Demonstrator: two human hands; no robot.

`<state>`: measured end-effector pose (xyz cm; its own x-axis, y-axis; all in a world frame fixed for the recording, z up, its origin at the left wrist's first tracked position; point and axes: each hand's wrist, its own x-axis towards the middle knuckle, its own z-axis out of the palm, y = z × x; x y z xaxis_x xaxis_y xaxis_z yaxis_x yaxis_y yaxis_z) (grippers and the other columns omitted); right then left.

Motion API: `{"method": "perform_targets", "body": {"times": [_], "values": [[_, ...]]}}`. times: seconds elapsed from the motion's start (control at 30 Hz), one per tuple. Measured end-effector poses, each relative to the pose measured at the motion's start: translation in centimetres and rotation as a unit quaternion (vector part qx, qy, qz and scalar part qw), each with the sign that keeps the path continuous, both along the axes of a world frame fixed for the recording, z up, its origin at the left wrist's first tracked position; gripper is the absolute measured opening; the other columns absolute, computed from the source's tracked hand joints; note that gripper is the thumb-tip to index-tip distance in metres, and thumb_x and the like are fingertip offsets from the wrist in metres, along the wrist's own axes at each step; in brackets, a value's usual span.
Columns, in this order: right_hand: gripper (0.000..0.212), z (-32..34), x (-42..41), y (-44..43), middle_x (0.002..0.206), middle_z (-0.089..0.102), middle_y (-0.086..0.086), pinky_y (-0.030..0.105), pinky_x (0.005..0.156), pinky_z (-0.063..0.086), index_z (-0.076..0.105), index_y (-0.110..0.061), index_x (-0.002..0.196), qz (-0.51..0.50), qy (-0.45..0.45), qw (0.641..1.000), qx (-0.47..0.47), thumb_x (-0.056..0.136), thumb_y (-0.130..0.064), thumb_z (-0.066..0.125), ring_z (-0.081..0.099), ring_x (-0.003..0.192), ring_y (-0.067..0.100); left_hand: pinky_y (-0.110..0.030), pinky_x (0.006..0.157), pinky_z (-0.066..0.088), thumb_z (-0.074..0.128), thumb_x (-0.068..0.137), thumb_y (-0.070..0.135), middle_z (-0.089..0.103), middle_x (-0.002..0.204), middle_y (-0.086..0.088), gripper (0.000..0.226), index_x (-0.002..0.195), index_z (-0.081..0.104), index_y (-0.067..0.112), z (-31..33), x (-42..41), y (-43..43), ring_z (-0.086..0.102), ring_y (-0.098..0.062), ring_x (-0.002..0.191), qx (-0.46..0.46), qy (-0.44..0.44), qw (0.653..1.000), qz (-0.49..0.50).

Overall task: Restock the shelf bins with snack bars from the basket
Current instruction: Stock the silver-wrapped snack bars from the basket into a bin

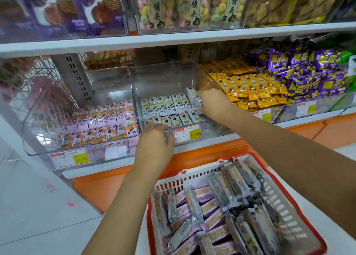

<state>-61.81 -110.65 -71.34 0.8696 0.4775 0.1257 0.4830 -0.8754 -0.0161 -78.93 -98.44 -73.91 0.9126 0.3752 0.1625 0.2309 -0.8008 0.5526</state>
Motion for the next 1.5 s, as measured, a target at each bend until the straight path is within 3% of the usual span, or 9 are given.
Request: {"method": "perform_targets", "body": {"times": [0.13, 0.37, 0.7, 0.83, 1.0, 1.1, 1.2, 1.33, 1.5], "values": [[0.042, -0.6, 0.7, 1.1, 0.108, 0.066, 0.016, 0.038, 0.075, 0.053, 0.05, -0.008, 0.13, -0.002, -0.041, 0.995, -0.088, 0.088, 0.001, 0.053, 0.064, 0.097, 0.033, -0.036, 0.105, 0.037, 0.052, 0.095, 0.023, 0.048, 0.14, -0.012, 0.038, 0.131, 0.054, 0.012, -0.1, 0.1, 0.2, 0.04, -0.027, 0.134, -0.001, 0.021, 1.0, -0.005], [0.03, -0.4, 0.0, 0.9, 0.109, 0.064, 0.014, 0.033, 0.065, 0.042, 0.061, -0.006, 0.114, -0.017, -0.045, 0.987, -0.154, 0.088, 0.004, 0.048, 0.063, 0.099, 0.03, -0.029, 0.099, 0.039, 0.051, 0.095, 0.02, 0.055, 0.132, -0.01, 0.038, 0.131, 0.054, 0.009, -0.2, 0.2, 0.5, 0.046, -0.023, 0.124, -0.002, 0.004, 1.0, -0.022], [0.051, -1.8, 1.5, 0.7, 0.11, 0.06, 0.019, 0.033, 0.067, 0.042, 0.034, -0.004, 0.13, 0.044, 0.086, 0.993, -0.071, 0.089, -0.014, 0.063, 0.055, 0.091, 0.029, -0.031, 0.091, 0.044, 0.051, 0.095, 0.021, 0.057, 0.126, -0.01, 0.037, 0.13, 0.054, 0.008, -0.4, 0.4, 0.3, 0.05, -0.024, 0.117, 0.0, -0.001, 1.0, -0.022], [0.051, -1.4, 2.0, 0.3, 0.122, 0.048, 0.017, 0.035, 0.073, 0.045, 0.04, -0.005, 0.123, 0.116, 0.058, 0.982, -0.139, 0.087, -0.029, 0.067, 0.056, 0.104, 0.033, -0.031, 0.091, 0.044, 0.051, 0.095, 0.023, 0.056, 0.128, -0.009, 0.039, 0.132, 0.052, 0.009, -0.5, 0.1, 0.3, 0.049, -0.023, 0.118, 0.008, -0.006, 1.0, -0.029], [0.037, -0.6, 2.5, -0.2, 0.108, 0.056, 0.013, 0.038, 0.064, 0.048, 0.04, -0.012, 0.123, 0.185, 0.041, 0.959, -0.212, 0.089, -0.012, 0.054, 0.054, 0.084, 0.025, -0.031, 0.096, 0.041, 0.053, 0.095, 0.023, 0.053, 0.133, -0.008, 0.042, 0.135, 0.049, 0.01, -0.5, -0.2, 0.5, 0.045, -0.022, 0.123, 0.014, -0.007, 0.999, -0.038], [0.051, 0.4, 2.5, -0.3, 0.12, 0.049, 0.01, 0.029, 0.06, 0.036, 0.038, -0.029, 0.141, 0.208, 0.051, 0.928, -0.305, 0.093, -0.014, 0.048, 0.051, 0.099, 0.025, -0.032, 0.101, 0.038, 0.054, 0.094, 0.023, 0.05, 0.137, -0.008, 0.044, 0.137, 0.047, 0.012, -0.6, -0.2, 0.5, 0.041, -0.023, 0.128, 0.015, -0.002, 0.999, -0.04], [0.048, 1.3, 3.0, -0.3, 0.12, 0.041, 0.005, 0.032, 0.067, 0.038, 0.046, -0.029, 0.136, 0.204, 0.072, 0.9, -0.377, 0.09, -0.018, 0.061, 0.048, 0.11, 0.026, -0.031, 0.102, 0.037, 0.054, 0.094, 0.023, 0.049, 0.138, -0.008, 0.045, 0.138, 0.046, 0.012, -0.6, -0.2, 0.6, 0.04, -0.022, 0.13, 0.015, -0.001, 0.999, -0.04], [0.057, 1.5, 3.2, 0.2, 0.11, 0.035, -0.001, 0.035, 0.062, 0.039, 0.048, -0.025, 0.12, 0.209, 0.092, 0.883, -0.411, 0.074, -0.026, 0.081, 0.048, 0.088, 0.019, -0.03, 0.1, 0.038, 0.054, 0.094, 0.022, 0.05, 0.137, -0.007, 0.046, 0.139, 0.046, 0.013, -0.6, -0.1, 0.6, 0.043, -0.022, 0.127, 0.018, -0.005, 0.999, -0.043], [0.039, 0.3, 3.5, 0.0, 0.122, 0.04, 0.01, 0.037, 0.054, 0.044, 0.045, -0.019, 0.122, 0.24, -0.003, 0.89, -0.388, 0.086, -0.015, 0.061, 0.048, 0.074, 0.022, -0.03, 0.101, 0.038, 0.055, 0.094, 0.022, 0.05, 0.138, -0.006, 0.046, 0.138, 0.046, 0.013, -0.8, -0.1, 0.8, 0.043, -0.021, 0.127, 0.018, -0.007, 0.999, -0.043]]}}
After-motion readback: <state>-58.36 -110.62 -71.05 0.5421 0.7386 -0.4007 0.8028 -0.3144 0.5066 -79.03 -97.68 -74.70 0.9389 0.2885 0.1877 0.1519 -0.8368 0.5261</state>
